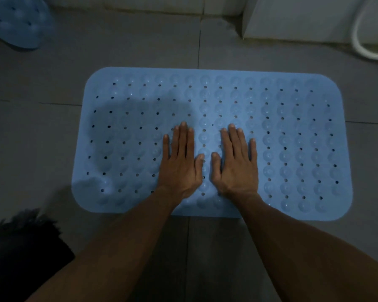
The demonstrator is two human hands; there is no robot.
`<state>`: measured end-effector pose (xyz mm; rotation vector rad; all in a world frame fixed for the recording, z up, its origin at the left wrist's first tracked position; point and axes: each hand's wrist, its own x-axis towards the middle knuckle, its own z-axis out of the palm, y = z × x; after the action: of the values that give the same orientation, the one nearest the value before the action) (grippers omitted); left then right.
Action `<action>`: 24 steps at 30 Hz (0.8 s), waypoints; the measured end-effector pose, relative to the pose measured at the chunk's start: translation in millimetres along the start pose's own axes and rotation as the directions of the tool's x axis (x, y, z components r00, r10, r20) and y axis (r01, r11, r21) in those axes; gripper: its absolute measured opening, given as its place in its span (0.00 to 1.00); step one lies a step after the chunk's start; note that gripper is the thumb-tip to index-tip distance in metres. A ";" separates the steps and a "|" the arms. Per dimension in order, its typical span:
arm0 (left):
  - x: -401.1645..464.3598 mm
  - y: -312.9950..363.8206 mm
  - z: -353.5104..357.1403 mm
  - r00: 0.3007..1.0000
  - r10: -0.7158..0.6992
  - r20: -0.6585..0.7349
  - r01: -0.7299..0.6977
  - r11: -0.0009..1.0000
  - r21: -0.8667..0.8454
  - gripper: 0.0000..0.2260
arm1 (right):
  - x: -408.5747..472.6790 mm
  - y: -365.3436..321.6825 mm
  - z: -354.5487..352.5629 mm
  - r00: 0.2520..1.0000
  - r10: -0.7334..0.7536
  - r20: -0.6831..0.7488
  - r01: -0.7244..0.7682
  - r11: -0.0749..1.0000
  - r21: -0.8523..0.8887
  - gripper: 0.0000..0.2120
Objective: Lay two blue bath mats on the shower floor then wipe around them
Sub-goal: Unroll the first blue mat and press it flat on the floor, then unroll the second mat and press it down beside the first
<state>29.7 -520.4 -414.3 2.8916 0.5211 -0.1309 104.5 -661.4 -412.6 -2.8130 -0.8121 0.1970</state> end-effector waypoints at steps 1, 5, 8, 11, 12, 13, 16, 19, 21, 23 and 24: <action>-0.2 0.3 -0.8 1.000 -0.001 0.004 0.001 1.000 -0.005 0.31 | -0.2 -0.2 0.1 1.000 -0.001 -0.001 0.001 1.000 -0.002 0.31; -1.6 -0.6 -0.8 1.000 0.008 -0.003 -0.008 1.000 -0.007 0.30 | -0.8 -0.9 0.2 1.000 0.004 -0.013 -0.004 1.000 0.008 0.31; -1.6 -1.7 0.9 1.000 0.024 -0.005 -0.024 1.000 0.008 0.30 | -0.5 -0.9 0.0 1.000 -0.006 -0.002 0.006 1.000 -0.011 0.32; -4.0 -2.4 0.3 0.999 0.019 0.035 -0.018 1.000 -0.006 0.30 | -1.4 -2.6 -2.9 0.998 0.002 0.063 0.000 0.999 -0.039 0.32; -3.4 -3.5 -2.0 0.997 0.018 0.073 -0.017 1.000 -0.002 0.31 | -0.2 -3.2 -5.1 0.995 0.006 0.098 -0.002 0.999 -0.038 0.32; -1.2 -5.0 -5.8 0.992 0.015 0.123 -0.015 1.000 -0.001 0.32 | 2.0 -3.6 -8.4 0.989 0.006 0.149 -0.002 1.000 -0.031 0.33; 5.6 -7.9 -32.0 0.963 0.022 0.270 -0.018 1.000 -0.016 0.30 | 10.0 -3.4 -30.2 0.929 -0.001 0.369 0.018 0.999 -0.043 0.33; 8.6 -19.9 -76.1 0.945 -0.012 0.327 0.005 1.000 0.023 0.29 | 31.3 -8.2 -62.7 0.833 0.020 0.553 0.053 0.992 -0.116 0.32; 3.4 -33.5 -113.5 0.964 -0.058 0.258 0.041 0.997 0.072 0.30 | 46.9 -18.4 -94.2 0.841 -0.010 0.541 0.094 0.987 -0.128 0.31; 2.3 -48.4 -152.3 0.976 -0.080 0.201 0.058 0.992 0.114 0.31 | 67.4 -36.6 -129.7 0.874 -0.055 0.483 0.117 0.988 -0.099 0.31; 1.1 -55.7 -175.1 0.982 -0.095 0.164 0.072 0.988 0.139 0.32 | 77.6 -49.9 -150.7 0.895 -0.090 0.436 0.135 0.988 -0.073 0.31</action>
<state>20.0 -431.9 -253.5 2.9493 0.6240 -0.4377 171.9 -602.5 -260.3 -2.8412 -1.1002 0.8061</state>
